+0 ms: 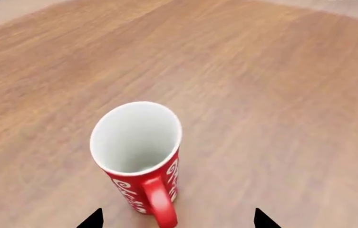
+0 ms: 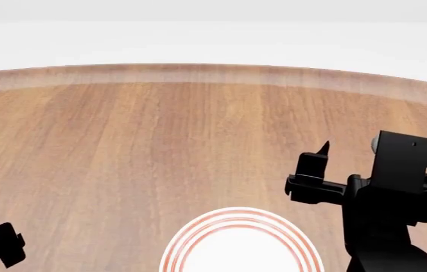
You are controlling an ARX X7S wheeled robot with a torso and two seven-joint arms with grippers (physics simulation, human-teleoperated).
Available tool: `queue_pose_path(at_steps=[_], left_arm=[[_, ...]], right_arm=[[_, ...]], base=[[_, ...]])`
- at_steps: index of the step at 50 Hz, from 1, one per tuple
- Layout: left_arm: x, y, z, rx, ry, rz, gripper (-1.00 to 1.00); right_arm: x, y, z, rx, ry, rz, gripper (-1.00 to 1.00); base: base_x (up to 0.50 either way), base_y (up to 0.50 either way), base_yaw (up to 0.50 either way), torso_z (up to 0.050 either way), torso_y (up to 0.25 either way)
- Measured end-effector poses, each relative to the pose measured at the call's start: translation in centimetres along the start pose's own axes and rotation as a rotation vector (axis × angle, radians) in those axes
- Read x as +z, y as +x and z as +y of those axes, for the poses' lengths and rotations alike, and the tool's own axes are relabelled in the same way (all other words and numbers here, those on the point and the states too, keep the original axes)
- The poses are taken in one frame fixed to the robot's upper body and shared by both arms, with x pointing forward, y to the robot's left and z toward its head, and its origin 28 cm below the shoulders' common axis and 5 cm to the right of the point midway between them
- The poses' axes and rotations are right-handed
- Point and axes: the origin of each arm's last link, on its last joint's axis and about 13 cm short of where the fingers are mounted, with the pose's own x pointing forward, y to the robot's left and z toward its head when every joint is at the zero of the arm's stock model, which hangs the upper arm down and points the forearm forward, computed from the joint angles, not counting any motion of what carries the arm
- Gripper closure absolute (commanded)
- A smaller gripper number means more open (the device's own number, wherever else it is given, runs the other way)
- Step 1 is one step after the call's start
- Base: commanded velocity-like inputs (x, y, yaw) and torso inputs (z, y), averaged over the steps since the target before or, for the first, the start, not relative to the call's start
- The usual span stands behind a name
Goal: Pick up the red mug and put it on the plate
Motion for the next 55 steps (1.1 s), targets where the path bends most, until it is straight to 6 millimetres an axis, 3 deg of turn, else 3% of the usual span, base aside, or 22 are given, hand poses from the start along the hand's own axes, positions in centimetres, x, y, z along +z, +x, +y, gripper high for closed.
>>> queue_pose_path(at_steps=[23,55], left_arm=[[-0.5,2.1,0.2,0.034,0.018,0.051,-1.00],[-0.6,3.0,0.3,0.023,0.022,0.151,-1.00]], right_arm=[[-0.4,0.1,0.1,0.009,0.000,0.010,-1.00],[-1.1,0.3,0.3,0.016,0.000,0.021,-1.00]], base=[[0.00,0.00,0.00,0.000,0.000],[0.00,0.00,0.00,0.000,0.000]])
